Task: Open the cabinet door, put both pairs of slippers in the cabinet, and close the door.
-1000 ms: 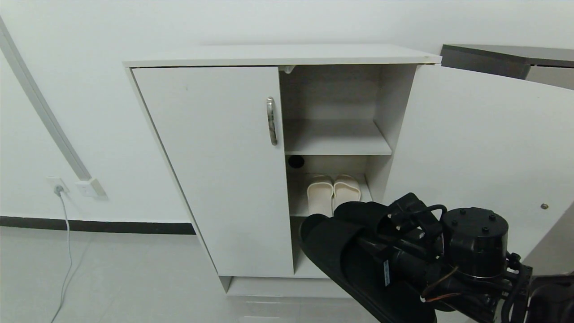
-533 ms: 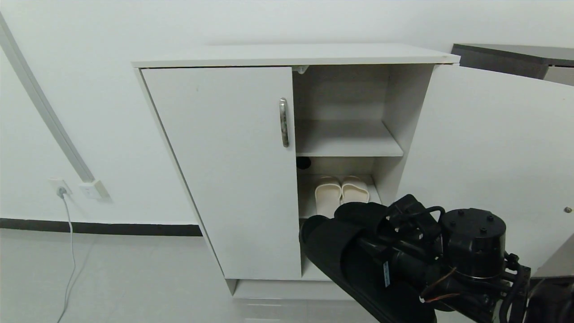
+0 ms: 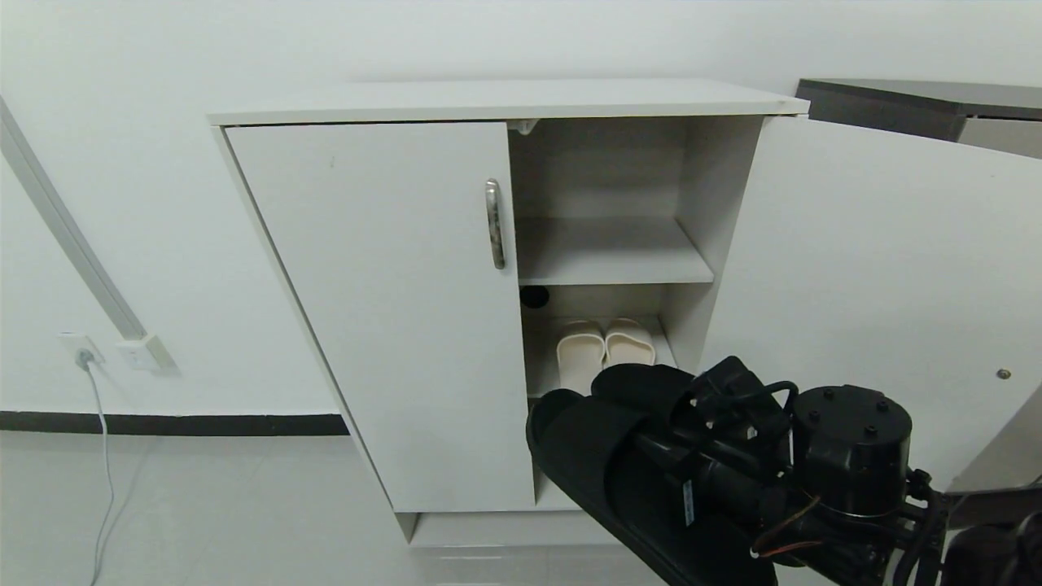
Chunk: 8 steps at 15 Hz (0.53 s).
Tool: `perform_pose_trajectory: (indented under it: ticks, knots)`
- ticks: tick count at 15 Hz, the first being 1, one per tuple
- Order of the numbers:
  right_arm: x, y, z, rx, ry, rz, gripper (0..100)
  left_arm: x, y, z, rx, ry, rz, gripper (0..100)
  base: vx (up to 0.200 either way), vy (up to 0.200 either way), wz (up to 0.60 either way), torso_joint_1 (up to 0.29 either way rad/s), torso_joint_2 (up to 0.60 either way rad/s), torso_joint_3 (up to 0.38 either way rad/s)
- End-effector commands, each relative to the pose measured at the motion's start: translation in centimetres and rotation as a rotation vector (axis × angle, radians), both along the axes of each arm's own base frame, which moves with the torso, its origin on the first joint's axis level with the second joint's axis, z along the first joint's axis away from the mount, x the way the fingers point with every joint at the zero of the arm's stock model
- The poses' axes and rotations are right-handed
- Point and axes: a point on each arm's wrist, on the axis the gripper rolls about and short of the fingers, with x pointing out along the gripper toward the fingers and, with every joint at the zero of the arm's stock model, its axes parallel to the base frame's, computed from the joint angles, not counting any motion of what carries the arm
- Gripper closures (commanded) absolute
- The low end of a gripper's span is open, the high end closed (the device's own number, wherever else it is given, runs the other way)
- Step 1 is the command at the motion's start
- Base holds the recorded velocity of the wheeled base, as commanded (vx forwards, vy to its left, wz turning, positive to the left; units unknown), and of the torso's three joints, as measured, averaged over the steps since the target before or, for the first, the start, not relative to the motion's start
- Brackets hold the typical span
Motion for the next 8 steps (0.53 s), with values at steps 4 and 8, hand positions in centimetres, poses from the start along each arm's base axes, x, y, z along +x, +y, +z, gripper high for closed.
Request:
perform_pose_trajectory:
  ticks: [4, 8]
  knots:
    - [1.1, 1.8, -2.0, -0.040, -0.032, -0.111, 100, 0.0, 0.0, 0.0, -0.005, 0.000, 0.001, 100, 0.000, 0.000, 0.00, 0.000, 0.00, 0.000]
    - [3.7, 6.2, -3.6, -0.054, -0.083, -0.333, 100, 0.0, 0.0, 0.0, -0.005, 0.001, 0.001, 100, 0.000, 0.000, 0.00, 0.000, 0.00, 0.000]
